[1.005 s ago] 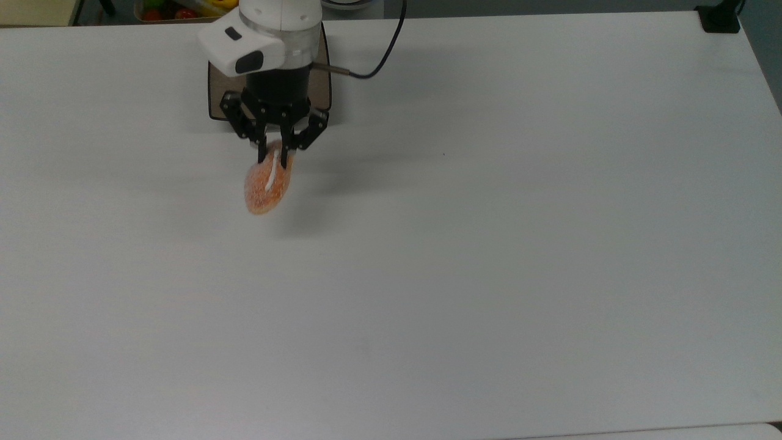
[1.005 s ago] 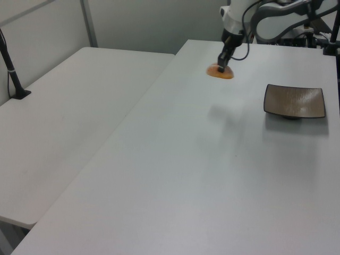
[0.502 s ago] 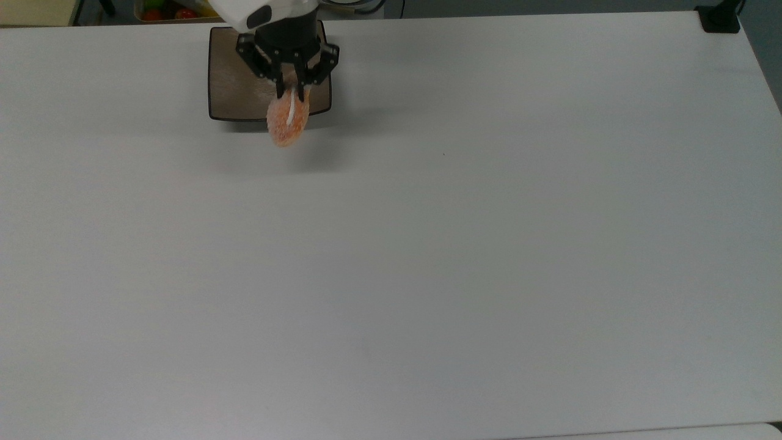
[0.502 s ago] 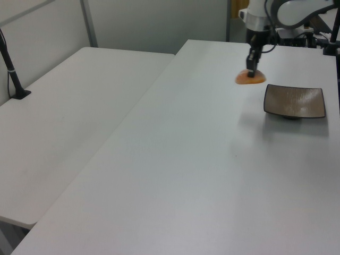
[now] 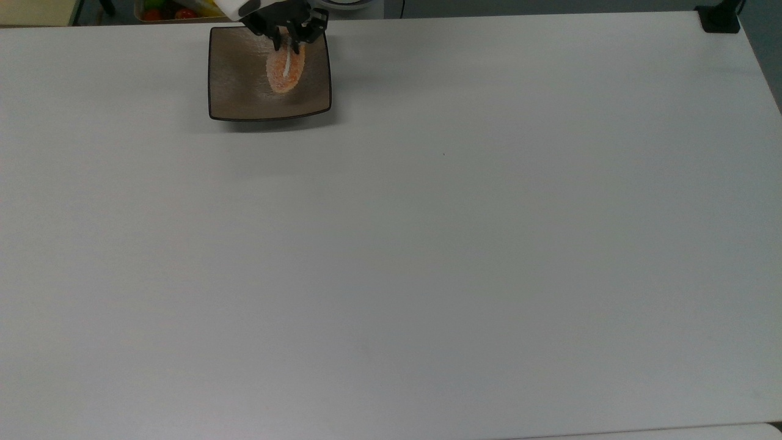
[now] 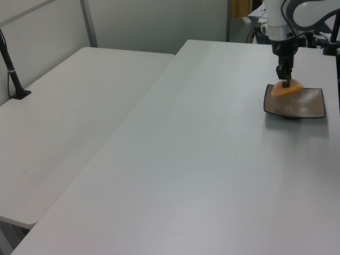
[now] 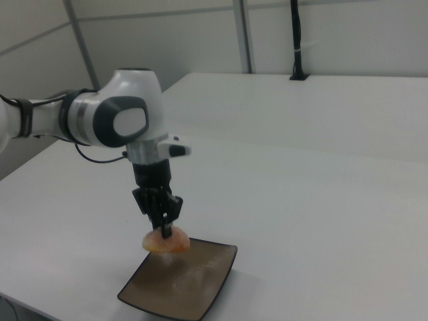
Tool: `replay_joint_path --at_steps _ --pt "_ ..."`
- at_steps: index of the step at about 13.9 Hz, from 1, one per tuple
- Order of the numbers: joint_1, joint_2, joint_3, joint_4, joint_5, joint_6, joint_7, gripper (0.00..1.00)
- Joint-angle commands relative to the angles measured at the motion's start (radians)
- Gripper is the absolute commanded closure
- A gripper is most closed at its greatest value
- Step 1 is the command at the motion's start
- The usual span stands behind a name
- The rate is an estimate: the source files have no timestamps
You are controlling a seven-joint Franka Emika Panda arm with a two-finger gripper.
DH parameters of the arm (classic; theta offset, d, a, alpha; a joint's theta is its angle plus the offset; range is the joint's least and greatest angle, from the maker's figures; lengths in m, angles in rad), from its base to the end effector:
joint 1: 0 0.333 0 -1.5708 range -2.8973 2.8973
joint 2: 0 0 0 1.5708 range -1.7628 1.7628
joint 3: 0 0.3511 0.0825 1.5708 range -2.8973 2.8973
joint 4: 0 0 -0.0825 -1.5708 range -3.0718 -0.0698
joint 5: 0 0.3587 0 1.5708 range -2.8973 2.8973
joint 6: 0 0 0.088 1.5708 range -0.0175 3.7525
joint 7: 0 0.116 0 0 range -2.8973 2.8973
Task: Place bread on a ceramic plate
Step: 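Lower the bread roll onto the plate and open the gripper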
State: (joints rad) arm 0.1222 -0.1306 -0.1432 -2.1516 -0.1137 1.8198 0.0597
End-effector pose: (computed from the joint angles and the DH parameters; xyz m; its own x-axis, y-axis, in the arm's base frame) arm 0.4581 -0.0221 0.4785 0.9793 -0.0471 -0.1967 -0.0287 -0.9950 0.0955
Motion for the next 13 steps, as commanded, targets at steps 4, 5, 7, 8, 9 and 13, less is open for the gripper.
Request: replay_joint_path --at_steps 4,5,7,8,9,13 --pt "-0.003 0.058 -0.055 -0.017 0.083 -0.004 -0.026 0.33" --pt "-0.003 0.065 -0.055 -0.017 0.083 -0.004 -0.017 0.01" --pt "-0.001 0.066 -0.055 -0.017 0.085 -0.004 -0.014 0.00" --pt "0.000 0.066 -0.055 -0.017 0.085 -0.004 -0.014 0.00" --pt "0.001 0.066 -0.055 -0.017 0.085 -0.005 -0.014 0.00" --pt "0.007 0.063 -0.055 -0.007 0.085 -0.008 -0.017 0.00"
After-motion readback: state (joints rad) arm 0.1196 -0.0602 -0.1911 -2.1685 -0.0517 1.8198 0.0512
